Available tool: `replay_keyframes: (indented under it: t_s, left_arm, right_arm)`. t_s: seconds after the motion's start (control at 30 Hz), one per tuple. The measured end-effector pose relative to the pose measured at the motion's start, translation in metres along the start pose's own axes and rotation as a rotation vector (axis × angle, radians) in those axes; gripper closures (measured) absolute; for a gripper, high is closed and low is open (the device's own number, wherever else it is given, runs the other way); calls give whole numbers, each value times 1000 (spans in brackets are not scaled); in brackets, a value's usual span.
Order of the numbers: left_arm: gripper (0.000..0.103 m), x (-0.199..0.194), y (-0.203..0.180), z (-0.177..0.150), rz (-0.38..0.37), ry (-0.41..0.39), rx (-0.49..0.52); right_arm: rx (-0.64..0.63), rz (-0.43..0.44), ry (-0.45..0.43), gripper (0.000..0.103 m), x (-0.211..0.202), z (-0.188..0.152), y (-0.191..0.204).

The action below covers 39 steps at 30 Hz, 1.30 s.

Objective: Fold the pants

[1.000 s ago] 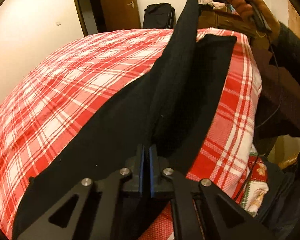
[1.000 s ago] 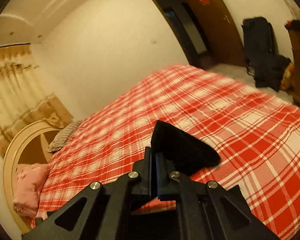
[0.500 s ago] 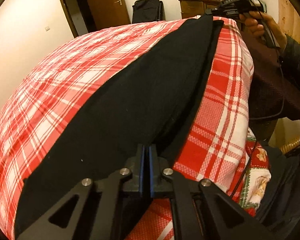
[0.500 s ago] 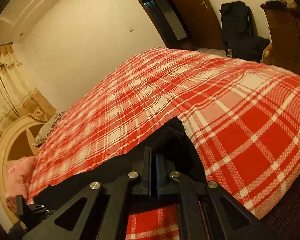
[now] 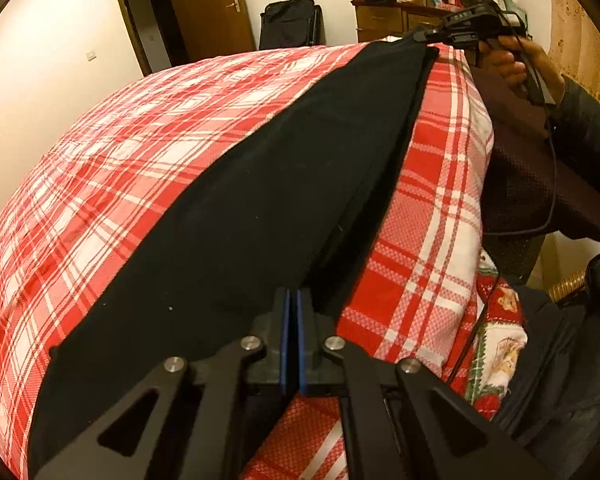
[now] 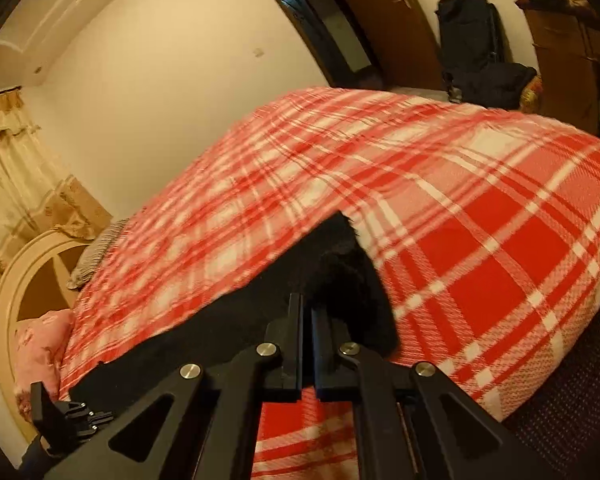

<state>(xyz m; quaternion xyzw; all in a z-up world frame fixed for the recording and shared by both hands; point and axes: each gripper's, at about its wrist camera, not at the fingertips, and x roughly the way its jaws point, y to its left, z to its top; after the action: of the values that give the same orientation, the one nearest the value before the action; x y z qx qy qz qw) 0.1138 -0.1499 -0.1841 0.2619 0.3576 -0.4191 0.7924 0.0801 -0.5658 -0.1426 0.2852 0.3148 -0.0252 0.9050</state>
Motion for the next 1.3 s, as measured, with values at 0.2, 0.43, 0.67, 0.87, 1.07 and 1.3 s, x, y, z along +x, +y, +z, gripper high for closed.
replay_keyframes:
  t_s: [0.2, 0.43, 0.67, 0.87, 1.07, 1.3]
  left_arm:
    - [99, 1, 0, 0, -14, -11, -7]
    - [99, 8, -4, -4, -29, 11, -1]
    - [99, 6, -4, -8, -46, 14, 8]
    - [95, 3, -7, -9, -29, -2, 13]
    - [93, -16, -2, -9, -21, -55, -16]
    - [57, -25, 11, -5, 74, -107, -81]
  right_arm:
    - [-41, -9, -22, 100, -13, 3, 9]
    - [31, 3, -4, 100, -5, 0, -11]
    - [-27, -81, 70, 99, 4, -3, -7]
    - [-63, -243, -38, 62, -22, 9, 5]
    - [-144, -193, -125, 55, -33, 13, 44]
    - [-132, -159, 88, 55, 36, -6, 48]
